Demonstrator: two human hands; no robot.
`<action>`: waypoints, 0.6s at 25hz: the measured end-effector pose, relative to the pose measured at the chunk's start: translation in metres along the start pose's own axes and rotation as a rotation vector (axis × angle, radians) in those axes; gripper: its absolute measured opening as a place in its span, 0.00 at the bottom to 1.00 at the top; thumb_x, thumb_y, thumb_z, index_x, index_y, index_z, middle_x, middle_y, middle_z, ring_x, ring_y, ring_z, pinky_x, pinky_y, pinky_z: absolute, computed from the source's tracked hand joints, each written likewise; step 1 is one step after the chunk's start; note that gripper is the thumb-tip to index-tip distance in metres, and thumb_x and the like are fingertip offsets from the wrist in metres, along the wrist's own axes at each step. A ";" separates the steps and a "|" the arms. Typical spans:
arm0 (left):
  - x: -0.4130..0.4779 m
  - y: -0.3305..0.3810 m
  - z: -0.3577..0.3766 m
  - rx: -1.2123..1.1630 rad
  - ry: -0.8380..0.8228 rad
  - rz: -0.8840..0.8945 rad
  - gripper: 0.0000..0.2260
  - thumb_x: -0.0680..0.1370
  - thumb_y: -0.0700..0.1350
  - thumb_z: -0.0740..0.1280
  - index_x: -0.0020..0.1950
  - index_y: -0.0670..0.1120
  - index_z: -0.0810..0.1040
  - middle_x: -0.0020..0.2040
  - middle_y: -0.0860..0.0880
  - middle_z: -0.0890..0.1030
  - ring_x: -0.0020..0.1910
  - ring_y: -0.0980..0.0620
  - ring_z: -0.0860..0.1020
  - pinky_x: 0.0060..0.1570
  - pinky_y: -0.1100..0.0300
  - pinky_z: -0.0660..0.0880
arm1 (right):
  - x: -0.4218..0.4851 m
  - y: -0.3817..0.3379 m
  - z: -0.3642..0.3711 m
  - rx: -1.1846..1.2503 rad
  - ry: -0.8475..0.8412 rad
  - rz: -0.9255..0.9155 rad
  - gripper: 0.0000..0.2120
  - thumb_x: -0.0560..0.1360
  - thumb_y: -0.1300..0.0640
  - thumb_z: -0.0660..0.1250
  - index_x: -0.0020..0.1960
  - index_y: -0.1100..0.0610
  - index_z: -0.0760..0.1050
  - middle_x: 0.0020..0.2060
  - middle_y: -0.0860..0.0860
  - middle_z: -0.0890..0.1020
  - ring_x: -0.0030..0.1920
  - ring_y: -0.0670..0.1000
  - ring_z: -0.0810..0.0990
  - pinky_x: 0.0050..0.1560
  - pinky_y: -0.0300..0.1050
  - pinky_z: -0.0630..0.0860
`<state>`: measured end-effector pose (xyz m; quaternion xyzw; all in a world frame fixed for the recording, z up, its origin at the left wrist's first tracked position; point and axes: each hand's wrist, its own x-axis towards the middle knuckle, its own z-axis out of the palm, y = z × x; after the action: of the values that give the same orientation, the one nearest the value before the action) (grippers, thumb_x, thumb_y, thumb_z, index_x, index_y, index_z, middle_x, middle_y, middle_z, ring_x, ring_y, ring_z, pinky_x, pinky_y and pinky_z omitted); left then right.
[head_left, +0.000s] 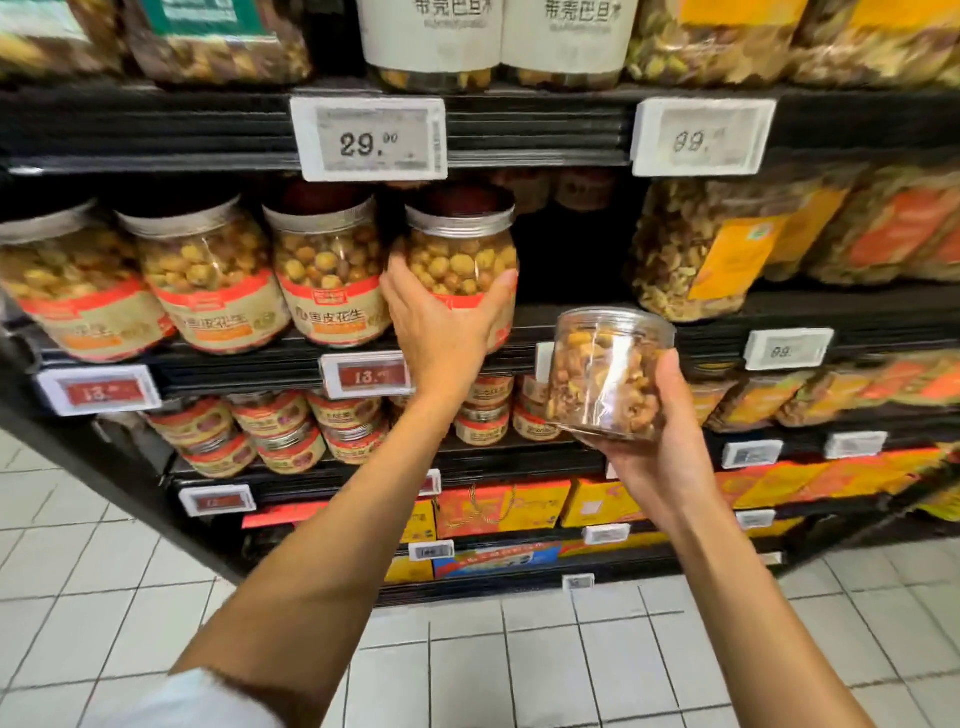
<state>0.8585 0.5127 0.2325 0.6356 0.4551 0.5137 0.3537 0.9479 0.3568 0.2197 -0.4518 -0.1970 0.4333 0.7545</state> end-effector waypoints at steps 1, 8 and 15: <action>0.003 0.000 0.007 0.041 -0.019 -0.022 0.49 0.68 0.59 0.73 0.74 0.35 0.51 0.74 0.36 0.55 0.74 0.41 0.54 0.70 0.58 0.51 | 0.004 -0.002 -0.003 -0.010 -0.012 0.014 0.24 0.67 0.40 0.60 0.58 0.52 0.76 0.60 0.56 0.79 0.61 0.55 0.78 0.61 0.56 0.73; -0.027 -0.012 -0.015 0.066 0.131 0.115 0.24 0.80 0.49 0.60 0.72 0.39 0.63 0.69 0.40 0.66 0.69 0.51 0.64 0.65 0.75 0.54 | 0.024 0.004 -0.020 -0.081 -0.161 0.076 0.19 0.69 0.41 0.60 0.50 0.49 0.82 0.51 0.49 0.84 0.54 0.48 0.82 0.49 0.42 0.79; -0.124 -0.014 -0.034 -0.345 -0.263 -0.223 0.14 0.76 0.56 0.54 0.57 0.57 0.74 0.56 0.52 0.81 0.58 0.56 0.78 0.58 0.61 0.73 | 0.012 0.038 -0.017 -0.083 -0.216 0.159 0.36 0.71 0.34 0.50 0.68 0.59 0.68 0.55 0.50 0.82 0.56 0.49 0.80 0.50 0.40 0.78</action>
<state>0.8153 0.4005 0.1861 0.5727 0.3781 0.4544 0.5679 0.9482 0.3660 0.1771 -0.4478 -0.2582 0.5293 0.6728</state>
